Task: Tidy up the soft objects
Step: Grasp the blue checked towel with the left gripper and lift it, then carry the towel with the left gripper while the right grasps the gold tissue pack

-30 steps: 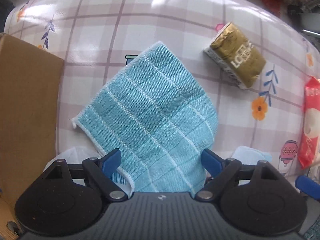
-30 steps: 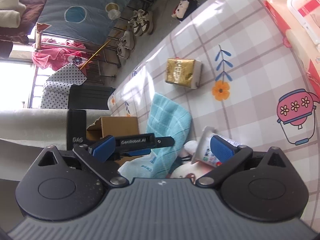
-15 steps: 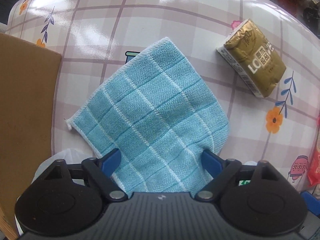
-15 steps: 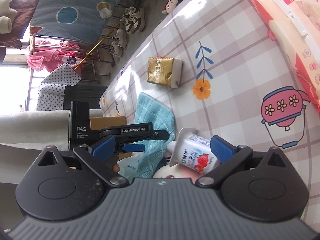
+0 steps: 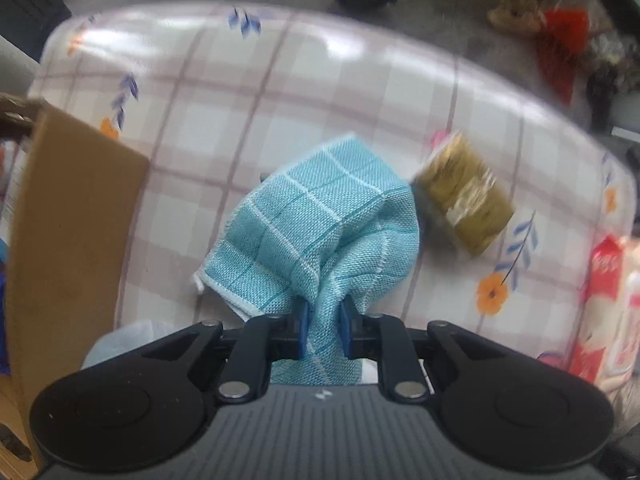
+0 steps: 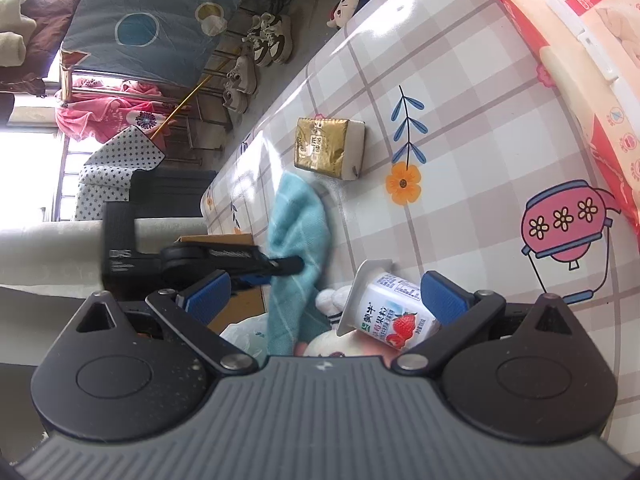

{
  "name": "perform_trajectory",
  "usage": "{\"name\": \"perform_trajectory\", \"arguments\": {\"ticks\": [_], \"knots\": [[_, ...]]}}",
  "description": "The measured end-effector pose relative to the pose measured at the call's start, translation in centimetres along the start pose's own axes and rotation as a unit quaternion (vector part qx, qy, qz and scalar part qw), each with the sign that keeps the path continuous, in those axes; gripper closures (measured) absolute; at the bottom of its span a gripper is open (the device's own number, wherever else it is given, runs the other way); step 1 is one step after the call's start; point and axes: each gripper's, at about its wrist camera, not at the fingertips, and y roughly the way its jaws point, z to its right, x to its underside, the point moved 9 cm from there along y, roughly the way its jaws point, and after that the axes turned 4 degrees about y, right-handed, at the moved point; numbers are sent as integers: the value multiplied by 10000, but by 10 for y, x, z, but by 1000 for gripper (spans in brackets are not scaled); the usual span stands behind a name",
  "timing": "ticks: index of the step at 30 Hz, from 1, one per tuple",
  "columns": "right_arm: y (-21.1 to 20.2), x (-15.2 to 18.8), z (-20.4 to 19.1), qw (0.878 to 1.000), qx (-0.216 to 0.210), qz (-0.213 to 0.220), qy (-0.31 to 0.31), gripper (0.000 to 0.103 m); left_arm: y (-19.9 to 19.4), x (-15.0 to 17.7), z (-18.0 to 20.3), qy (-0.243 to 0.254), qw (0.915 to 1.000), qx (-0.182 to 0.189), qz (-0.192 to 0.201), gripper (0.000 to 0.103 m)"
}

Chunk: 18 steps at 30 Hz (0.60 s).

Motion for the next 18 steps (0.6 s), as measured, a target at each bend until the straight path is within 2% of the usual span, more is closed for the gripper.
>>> {"name": "perform_trajectory", "arguments": {"ticks": [2, 4, 7, 10, 12, 14, 15, 18], "knots": [[-1, 0, 1, 10000, 8, -8, 10, 1, -25, -17, -2, -149, 9984, 144, 526, 87], [-1, 0, 3, 10000, 13, -21, 20, 1, -49, -37, -3, -291, 9934, 265, 1079, 87], [0, 0, 4, 10000, 16, -38, 35, 1, -81, -58, -4, -455, 9791, 439, 1934, 87], [1, 0, 6, 10000, 15, -48, 45, 1, -101, -71, -5, -632, 9664, 573, 2425, 87], [2, 0, 7, 10000, 16, -55, 62, 1, -106, -71, -4, -813, 9604, 740, 2560, 87], [3, 0, 9, 9999, 15, -58, 92, 1, -102, -66, 0, -838, 9597, 865, 2540, 87], [4, 0, 10, 9999, 14, -62, 111, 1, -93, -52, 3, -779, 9622, 811, 2481, 87], [4, 0, 10, 9999, 19, -58, 150, 1, -56, -24, 8, -438, 9782, 434, 1984, 86]]}}
